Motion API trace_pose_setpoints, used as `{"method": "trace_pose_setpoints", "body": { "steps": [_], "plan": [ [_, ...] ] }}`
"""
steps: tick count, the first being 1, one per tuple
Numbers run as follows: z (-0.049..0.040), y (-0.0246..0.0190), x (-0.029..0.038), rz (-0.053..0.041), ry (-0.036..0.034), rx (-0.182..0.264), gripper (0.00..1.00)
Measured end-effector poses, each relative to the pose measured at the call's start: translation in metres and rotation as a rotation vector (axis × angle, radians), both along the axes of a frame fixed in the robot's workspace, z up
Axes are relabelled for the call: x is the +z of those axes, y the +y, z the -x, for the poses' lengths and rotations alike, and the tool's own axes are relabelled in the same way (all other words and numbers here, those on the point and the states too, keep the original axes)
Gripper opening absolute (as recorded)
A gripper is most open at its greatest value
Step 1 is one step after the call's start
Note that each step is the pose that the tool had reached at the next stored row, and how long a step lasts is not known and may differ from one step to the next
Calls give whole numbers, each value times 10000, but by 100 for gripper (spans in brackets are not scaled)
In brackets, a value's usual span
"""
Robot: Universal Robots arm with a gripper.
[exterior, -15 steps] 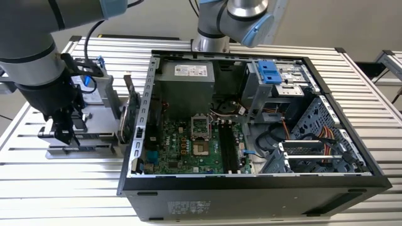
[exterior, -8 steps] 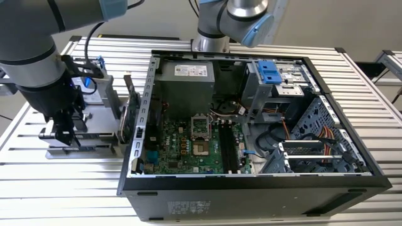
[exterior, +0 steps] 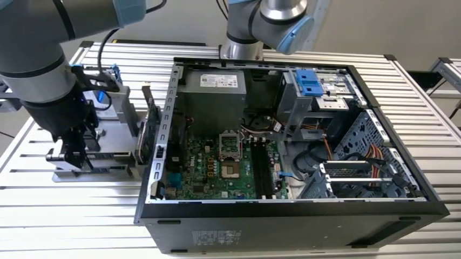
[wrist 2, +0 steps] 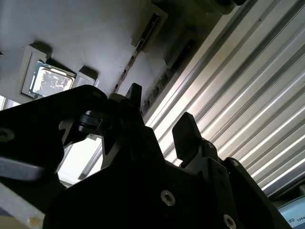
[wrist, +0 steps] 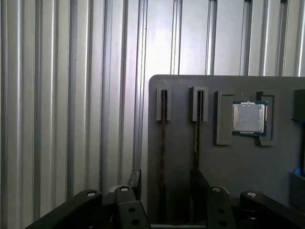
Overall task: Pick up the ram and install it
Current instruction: 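Pick up the ram and move it above insertion slot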
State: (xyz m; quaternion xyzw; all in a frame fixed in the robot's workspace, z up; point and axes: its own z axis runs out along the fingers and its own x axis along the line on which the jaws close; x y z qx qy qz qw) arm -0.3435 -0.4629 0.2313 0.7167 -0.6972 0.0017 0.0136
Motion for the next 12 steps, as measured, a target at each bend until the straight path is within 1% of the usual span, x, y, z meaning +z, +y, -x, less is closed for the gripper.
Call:
{"method": "trace_pose_setpoints", "body": {
  "steps": [5,9,12],
  "plan": [
    [1,0,-34,14,-26,0,100],
    [9,1,-57,12,-69,0,100],
    [18,0,-71,14,-85,1,100]
  ]
}}
